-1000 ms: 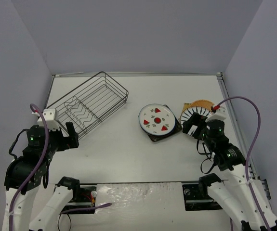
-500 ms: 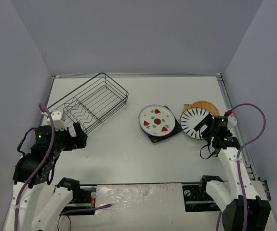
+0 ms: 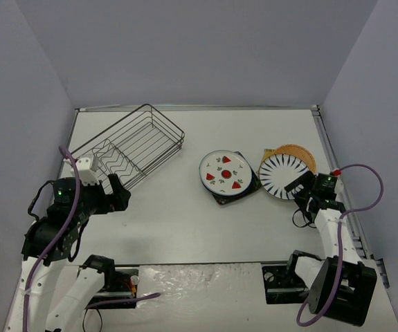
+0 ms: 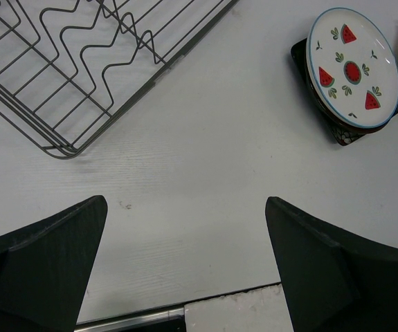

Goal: Load the plates into the dish rack

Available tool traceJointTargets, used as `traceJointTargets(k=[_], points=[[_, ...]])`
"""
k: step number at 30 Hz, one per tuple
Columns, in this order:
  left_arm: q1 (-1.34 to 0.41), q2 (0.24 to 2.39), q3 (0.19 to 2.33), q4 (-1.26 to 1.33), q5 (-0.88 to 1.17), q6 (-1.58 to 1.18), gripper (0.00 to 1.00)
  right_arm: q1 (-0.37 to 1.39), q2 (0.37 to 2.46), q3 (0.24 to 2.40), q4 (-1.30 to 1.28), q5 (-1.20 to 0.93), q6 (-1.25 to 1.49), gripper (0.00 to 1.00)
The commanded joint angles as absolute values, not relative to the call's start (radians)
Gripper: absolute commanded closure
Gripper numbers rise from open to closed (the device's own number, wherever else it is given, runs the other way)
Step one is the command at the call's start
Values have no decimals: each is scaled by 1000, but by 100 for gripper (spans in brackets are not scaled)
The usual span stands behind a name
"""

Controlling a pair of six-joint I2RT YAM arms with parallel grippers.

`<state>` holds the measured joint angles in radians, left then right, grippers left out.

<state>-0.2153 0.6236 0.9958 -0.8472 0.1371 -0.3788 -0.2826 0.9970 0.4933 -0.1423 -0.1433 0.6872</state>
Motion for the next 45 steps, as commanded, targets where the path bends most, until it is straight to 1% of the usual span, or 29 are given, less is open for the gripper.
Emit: traceJointTargets(k=[1, 12, 19, 23, 29, 33, 45], points=[[-221, 649, 1013, -772, 156, -390, 3, -297, 1011, 451, 46, -242, 716, 7], [-221, 658, 1005, -765, 166, -398, 3, -321, 1037, 341, 279, -333, 795, 7], [-219, 670, 1005, -762, 167, -385, 3, -340, 1077, 304, 382, -359, 795, 6], [-221, 677, 1011, -767, 163, -380, 3, -346, 1080, 254, 506, -402, 844, 8], [-219, 690, 1011, -767, 164, -387, 3, -353, 1089, 227, 561, -419, 851, 9], [-221, 692, 1008, -769, 166, -389, 3, -356, 1083, 213, 583, -423, 857, 13], [-221, 701, 1002, -790, 167, -388, 3, -365, 1080, 156, 666, -437, 879, 29]])
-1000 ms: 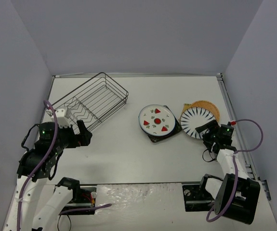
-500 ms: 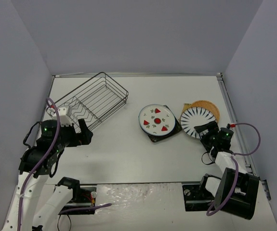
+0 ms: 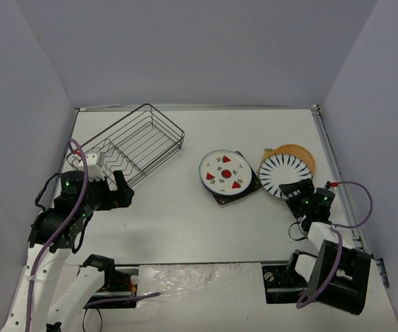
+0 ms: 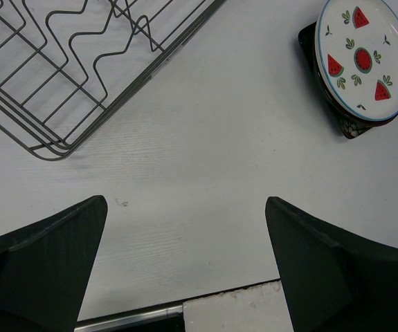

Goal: Load the plates into the dish rack

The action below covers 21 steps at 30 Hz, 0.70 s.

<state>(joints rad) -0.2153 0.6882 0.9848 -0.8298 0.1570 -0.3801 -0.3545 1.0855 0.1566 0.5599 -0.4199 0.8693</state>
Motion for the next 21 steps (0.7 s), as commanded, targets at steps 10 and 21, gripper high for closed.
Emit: traceJointTargets(k=[10, 21], points=[[-220, 704, 1006, -799, 171, -397, 3, -376, 1078, 112, 774, -446, 908, 40], [-220, 718, 994, -780, 192, -416, 3, -376, 1071, 100, 842, -461, 936, 55]])
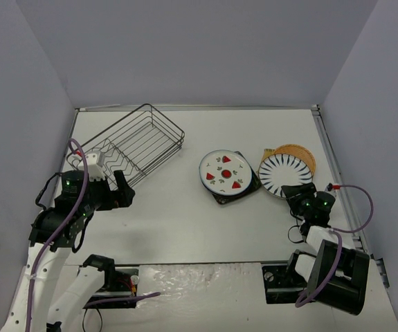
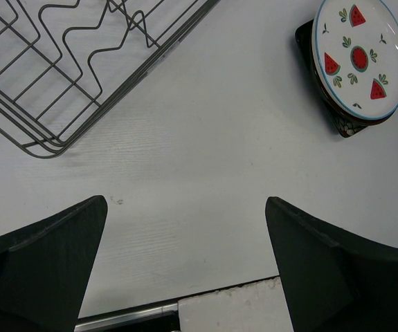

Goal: Load the plates into the dish rack

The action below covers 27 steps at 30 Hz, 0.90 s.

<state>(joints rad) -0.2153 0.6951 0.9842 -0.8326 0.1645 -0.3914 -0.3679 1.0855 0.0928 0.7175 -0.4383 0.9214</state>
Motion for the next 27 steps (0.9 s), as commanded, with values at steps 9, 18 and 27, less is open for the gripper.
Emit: traceJointTargets(k=[9, 18, 27], points=[[-220, 730, 1017, -786, 204, -416, 3, -376, 1064, 70, 888, -443, 946, 79], [-221, 736, 1000, -775, 229, -433, 3, -376, 1043, 86, 981, -519, 998, 100], [-224, 755, 1044, -761, 240, -451, 3, -376, 1038, 154, 1143, -574, 1136, 100]])
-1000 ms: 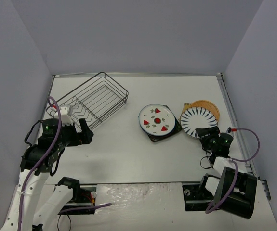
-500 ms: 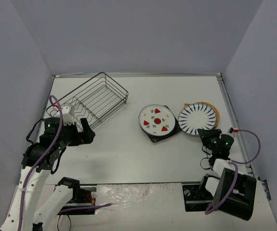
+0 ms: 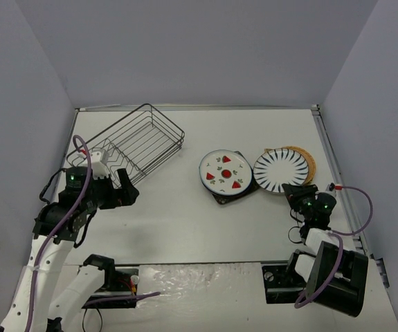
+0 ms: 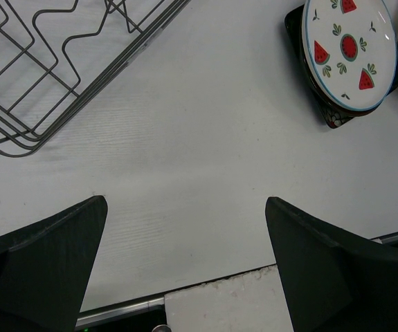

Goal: Load the plates into the dish rack

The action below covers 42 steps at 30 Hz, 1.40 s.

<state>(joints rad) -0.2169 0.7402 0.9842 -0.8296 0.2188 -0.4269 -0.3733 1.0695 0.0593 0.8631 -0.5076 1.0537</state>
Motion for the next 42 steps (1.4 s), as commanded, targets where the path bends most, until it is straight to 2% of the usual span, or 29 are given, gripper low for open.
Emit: traceJointTargets(k=[1, 8, 21, 33, 42], points=[[-225, 757, 1043, -751, 243, -460, 3, -376, 1040, 167, 1174, -574, 1156, 100], [-226, 768, 1044, -670, 280, -556, 3, -367, 1057, 288, 1262, -640, 1251, 100], [-242, 911, 1113, -349, 447, -768, 3, -126, 1082, 534, 1020, -846, 1216, 100], [-417, 1127, 1229, -135, 463, -816, 3, 64, 1212, 667, 1039, -989, 1296, 100], [-495, 1220, 1243, -29, 475, -875, 3, 175, 1244, 709, 1112, -993, 1327, 100]])
